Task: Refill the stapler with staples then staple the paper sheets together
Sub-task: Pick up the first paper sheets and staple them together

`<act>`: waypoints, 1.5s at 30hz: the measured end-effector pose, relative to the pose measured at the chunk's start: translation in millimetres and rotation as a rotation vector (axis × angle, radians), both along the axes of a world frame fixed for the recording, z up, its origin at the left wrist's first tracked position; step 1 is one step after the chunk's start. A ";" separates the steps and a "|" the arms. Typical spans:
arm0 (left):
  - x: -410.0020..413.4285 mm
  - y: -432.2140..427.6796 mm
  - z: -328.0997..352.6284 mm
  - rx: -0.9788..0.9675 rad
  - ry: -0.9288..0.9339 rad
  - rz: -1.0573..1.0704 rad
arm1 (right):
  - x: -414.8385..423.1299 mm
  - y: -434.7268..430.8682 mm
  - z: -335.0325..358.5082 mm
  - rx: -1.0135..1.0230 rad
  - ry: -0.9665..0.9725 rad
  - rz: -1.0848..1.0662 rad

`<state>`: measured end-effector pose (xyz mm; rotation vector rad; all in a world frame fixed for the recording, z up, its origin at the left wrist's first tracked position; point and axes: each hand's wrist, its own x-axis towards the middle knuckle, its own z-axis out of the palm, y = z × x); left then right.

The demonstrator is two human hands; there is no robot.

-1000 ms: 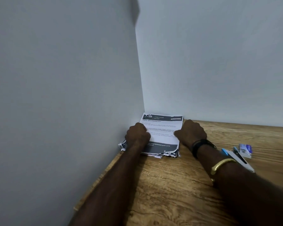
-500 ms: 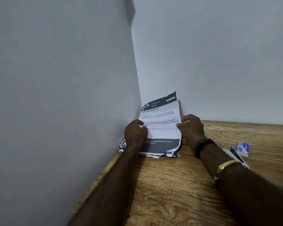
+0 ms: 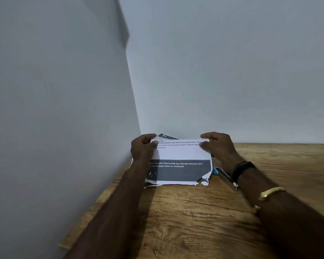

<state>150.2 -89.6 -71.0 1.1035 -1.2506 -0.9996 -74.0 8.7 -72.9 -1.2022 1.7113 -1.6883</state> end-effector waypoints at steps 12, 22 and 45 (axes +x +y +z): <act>-35.4 47.7 48.0 -0.513 -0.190 0.080 | -40.9 53.3 22.6 -0.222 0.225 -0.232; -51.5 69.5 42.5 -0.417 0.001 -0.042 | -43.4 73.6 28.2 -0.326 0.117 -0.265; -82.2 59.0 -17.2 0.021 0.093 -0.142 | -51.2 88.9 -6.1 0.290 0.622 -0.173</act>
